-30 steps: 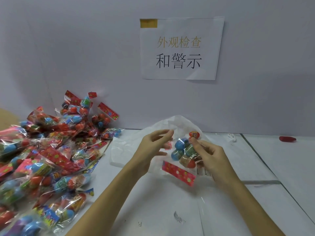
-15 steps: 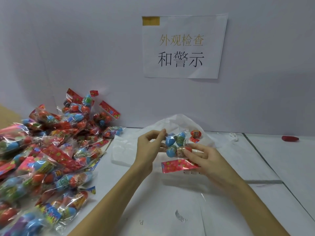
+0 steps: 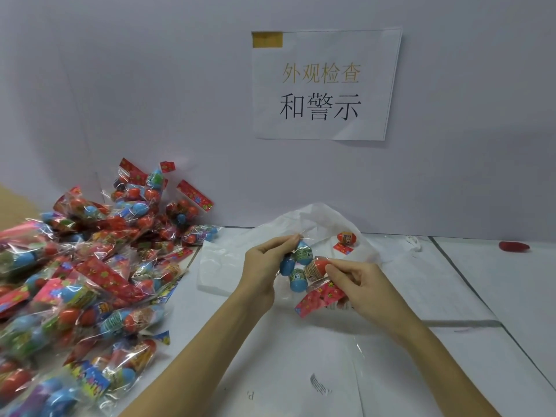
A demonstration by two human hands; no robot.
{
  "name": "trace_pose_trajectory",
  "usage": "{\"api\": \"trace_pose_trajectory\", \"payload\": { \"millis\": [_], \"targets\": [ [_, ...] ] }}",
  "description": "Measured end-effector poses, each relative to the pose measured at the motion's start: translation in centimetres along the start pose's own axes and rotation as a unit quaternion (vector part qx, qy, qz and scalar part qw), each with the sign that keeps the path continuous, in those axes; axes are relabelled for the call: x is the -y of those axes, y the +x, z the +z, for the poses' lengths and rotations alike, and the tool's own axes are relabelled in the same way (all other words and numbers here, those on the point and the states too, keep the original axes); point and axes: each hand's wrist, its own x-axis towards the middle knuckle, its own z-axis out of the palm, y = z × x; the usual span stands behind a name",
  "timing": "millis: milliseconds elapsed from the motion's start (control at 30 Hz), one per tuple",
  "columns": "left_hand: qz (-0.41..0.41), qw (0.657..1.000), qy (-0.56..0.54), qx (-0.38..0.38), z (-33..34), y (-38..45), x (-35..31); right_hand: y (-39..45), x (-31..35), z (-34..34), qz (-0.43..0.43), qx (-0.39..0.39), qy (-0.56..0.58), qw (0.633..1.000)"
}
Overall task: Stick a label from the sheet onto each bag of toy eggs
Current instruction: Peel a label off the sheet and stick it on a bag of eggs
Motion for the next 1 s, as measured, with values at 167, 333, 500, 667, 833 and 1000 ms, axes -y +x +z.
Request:
{"api": "trace_pose_trajectory", "payload": {
  "millis": [167,333,500,667,833,1000],
  "targets": [
    [0.01,0.998,-0.011,-0.067,0.2,-0.1,0.4,0.4,-0.7,-0.8,0.0,-0.063,0.012,0.998],
    [-0.033,0.999,0.019,-0.022,0.3,0.2,0.0,0.8,-1.0,-1.1,0.033,-0.031,0.18,0.983],
    [0.006,0.98,0.152,0.131,-0.3,0.0,-1.3,0.9,-1.0,-1.5,0.018,-0.099,0.184,0.978],
    [0.088,0.987,0.101,0.086,-0.7,0.1,-1.5,0.8,-1.0,-1.7,-0.051,-0.099,0.057,0.992],
    [0.093,0.989,0.108,0.046,-1.0,0.7,-0.7,0.0,-2.2,-2.0,0.0,0.042,-0.376,0.926],
    [0.162,0.908,0.371,0.104,-1.0,0.9,2.0,0.1,-2.9,-2.0,-0.003,0.059,-0.35,0.935]
  ]
}}
